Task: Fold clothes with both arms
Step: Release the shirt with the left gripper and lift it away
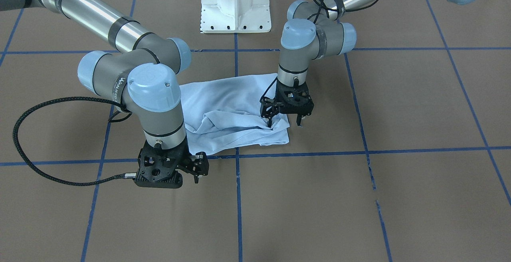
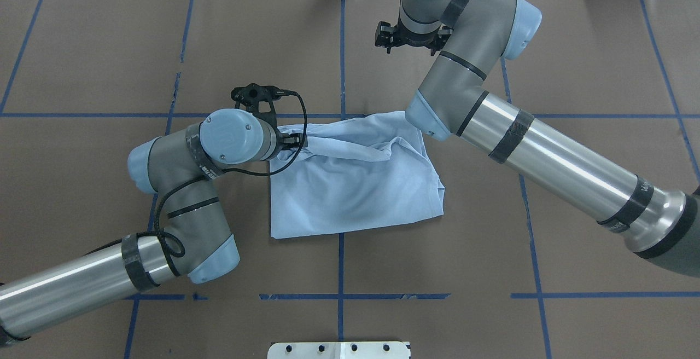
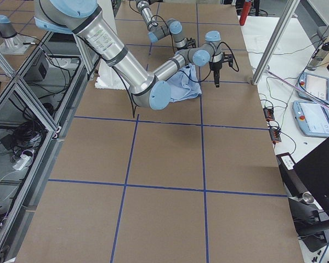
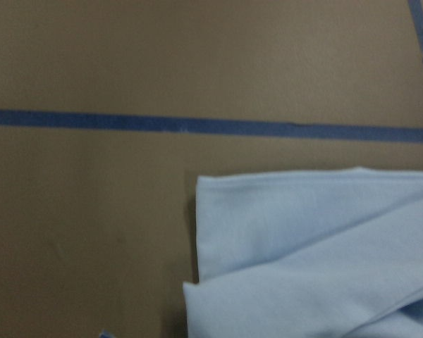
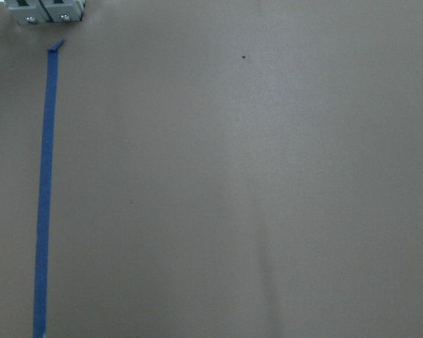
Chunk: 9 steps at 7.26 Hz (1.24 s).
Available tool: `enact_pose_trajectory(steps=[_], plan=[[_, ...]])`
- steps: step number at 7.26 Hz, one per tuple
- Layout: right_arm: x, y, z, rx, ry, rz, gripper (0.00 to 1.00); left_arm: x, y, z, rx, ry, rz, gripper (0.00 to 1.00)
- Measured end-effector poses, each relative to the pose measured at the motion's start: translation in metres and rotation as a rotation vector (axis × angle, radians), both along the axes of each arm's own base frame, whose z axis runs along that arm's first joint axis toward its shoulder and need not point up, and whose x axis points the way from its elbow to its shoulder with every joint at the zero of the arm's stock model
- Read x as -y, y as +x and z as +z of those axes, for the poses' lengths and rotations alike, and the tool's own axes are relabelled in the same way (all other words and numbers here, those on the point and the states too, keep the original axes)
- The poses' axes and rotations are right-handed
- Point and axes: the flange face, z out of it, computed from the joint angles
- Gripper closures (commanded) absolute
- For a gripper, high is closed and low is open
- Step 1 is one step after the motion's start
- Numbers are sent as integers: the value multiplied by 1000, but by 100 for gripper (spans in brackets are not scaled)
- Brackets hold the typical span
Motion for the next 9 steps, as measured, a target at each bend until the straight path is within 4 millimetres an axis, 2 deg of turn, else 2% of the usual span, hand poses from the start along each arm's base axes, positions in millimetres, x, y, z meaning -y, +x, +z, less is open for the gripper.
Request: enact_pose_trajectory(steps=[2,3,4,5,6,9], plan=[[-1,1,-1,4,3,-1,0,57,-13,13,69,14,-30,0],[-4,1,-5,12,8,-2,0,80,-30,15,91,38,-34,0],[-13,-2,-14,30,19,-8,0,98,-48,13,83,70,-16,0],[-30,-13,-24,51,32,-25,0,105,-60,10,42,97,26,0],[-55,-26,-29,69,44,-43,0,105,-66,9,4,113,62,0],[-167,-84,-28,40,171,-70,0,103,-71,7,-27,127,88,0]])
